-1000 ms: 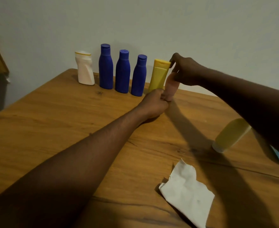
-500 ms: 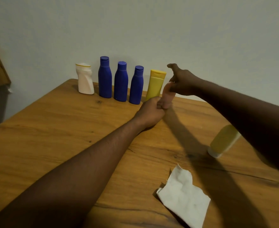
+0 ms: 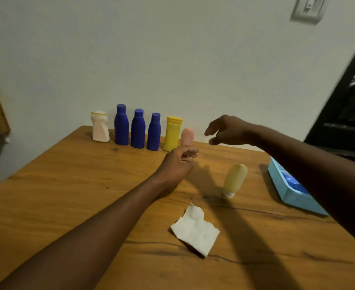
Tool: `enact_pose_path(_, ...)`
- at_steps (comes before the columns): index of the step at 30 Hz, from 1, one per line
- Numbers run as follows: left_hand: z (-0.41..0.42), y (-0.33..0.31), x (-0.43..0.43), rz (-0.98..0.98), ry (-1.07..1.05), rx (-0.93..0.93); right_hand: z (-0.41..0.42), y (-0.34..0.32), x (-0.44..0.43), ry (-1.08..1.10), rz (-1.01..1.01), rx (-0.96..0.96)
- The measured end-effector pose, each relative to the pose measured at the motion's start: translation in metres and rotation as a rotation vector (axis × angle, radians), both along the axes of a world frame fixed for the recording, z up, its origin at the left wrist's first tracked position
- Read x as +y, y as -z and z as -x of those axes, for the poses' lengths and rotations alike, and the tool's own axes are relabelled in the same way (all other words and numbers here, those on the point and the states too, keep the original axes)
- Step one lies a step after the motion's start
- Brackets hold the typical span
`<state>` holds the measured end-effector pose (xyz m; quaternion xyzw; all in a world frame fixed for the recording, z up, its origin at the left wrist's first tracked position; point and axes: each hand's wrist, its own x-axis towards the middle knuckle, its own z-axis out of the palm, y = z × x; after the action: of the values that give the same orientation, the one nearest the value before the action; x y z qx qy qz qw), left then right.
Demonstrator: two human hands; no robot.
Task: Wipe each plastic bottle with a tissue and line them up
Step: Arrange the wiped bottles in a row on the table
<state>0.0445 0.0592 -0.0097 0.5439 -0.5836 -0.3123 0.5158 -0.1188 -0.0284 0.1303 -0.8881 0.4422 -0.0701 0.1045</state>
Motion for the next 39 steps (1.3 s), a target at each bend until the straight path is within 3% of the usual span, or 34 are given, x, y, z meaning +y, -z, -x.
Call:
enact_pose_path(5,0.03,-0.004,0.033,-0.056,0.054,-0.018,0.036,0.002,0.043,0.049,-0.076,0.197)
enact_pose_path(14,0.054,0.007,0.043,-0.113,0.087,-0.114,0.07,0.042,0.058,-0.005,0.004,0.216)
enact_pose_path(30,0.015,0.013,-0.032,-0.107,0.037,-0.047,0.011,0.063,-0.039,0.039,0.085,-0.141)
enact_pose_path(39,-0.003,0.027,-0.079,-0.149,0.054,-0.123,-0.019,0.09,-0.098,0.063,0.072,-0.257)
